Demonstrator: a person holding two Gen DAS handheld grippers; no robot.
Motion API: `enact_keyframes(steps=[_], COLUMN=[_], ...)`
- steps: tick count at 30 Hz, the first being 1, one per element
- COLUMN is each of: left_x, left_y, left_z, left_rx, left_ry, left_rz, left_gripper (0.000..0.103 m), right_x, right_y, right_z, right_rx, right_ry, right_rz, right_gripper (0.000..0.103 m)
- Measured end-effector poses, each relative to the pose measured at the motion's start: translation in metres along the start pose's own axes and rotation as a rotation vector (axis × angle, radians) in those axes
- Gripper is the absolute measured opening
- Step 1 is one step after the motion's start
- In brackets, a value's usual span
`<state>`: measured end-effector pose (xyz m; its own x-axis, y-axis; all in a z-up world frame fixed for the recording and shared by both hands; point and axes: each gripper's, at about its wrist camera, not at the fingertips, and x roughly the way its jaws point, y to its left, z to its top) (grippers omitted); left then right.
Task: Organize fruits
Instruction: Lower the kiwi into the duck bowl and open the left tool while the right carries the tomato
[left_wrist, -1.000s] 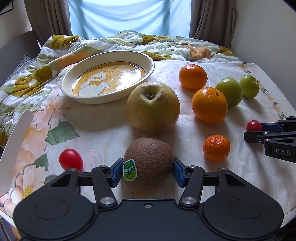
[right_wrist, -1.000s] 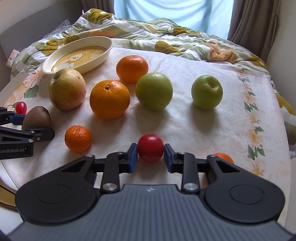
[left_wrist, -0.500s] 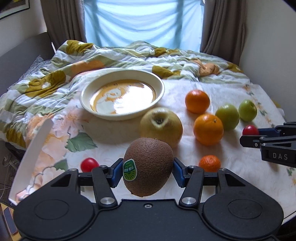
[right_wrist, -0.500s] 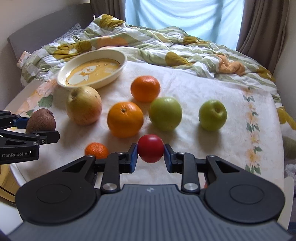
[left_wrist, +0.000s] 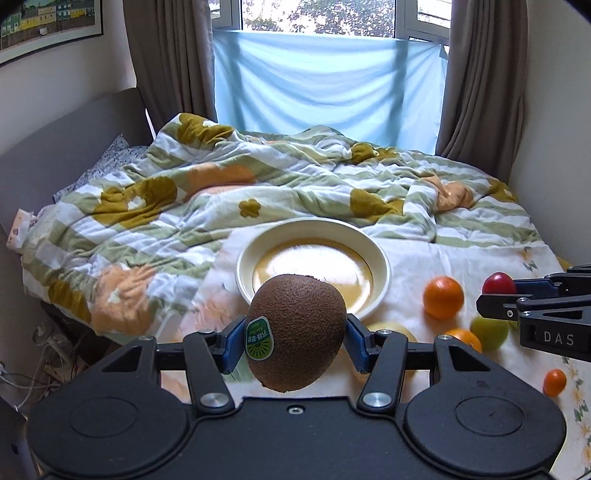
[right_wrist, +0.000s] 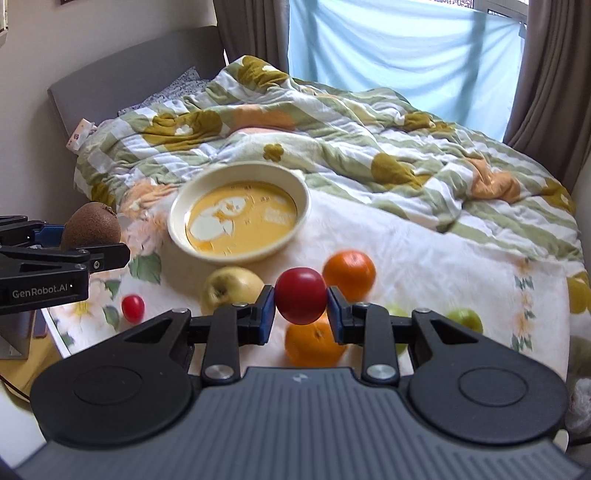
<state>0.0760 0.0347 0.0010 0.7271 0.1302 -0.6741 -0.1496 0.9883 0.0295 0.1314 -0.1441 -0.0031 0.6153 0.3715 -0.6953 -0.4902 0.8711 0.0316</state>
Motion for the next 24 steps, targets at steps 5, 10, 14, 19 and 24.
enact_keyframes(steps=[5, 10, 14, 19, 24], left_x=[0.021, 0.054, 0.088, 0.132, 0.174], left_y=[0.02, 0.033, 0.039, 0.038, 0.031], left_z=[0.025, 0.048, 0.061, 0.074, 0.082], left_rx=[0.028, 0.061, 0.098, 0.147, 0.21], left_ry=[-0.004, 0.009, 0.028, 0.063, 0.099], left_rz=[-0.01, -0.038, -0.07, -0.115, -0.153], left_gripper=[0.06, 0.06, 0.06, 0.059, 0.059], right_x=[0.02, 0.05, 0.079, 0.118, 0.151], right_y=[0.014, 0.023, 0.027, 0.025, 0.018], right_z=[0.034, 0.061, 0.081, 0.1, 0.112], right_rx=[0.032, 0.071, 0.095, 0.12, 0.152], right_ry=[-0.006, 0.009, 0.023, 0.045, 0.067], right_rz=[-0.002, 0.01, -0.005, -0.035, -0.066], right_gripper=[0.045, 0.045, 0.045, 0.045, 0.045])
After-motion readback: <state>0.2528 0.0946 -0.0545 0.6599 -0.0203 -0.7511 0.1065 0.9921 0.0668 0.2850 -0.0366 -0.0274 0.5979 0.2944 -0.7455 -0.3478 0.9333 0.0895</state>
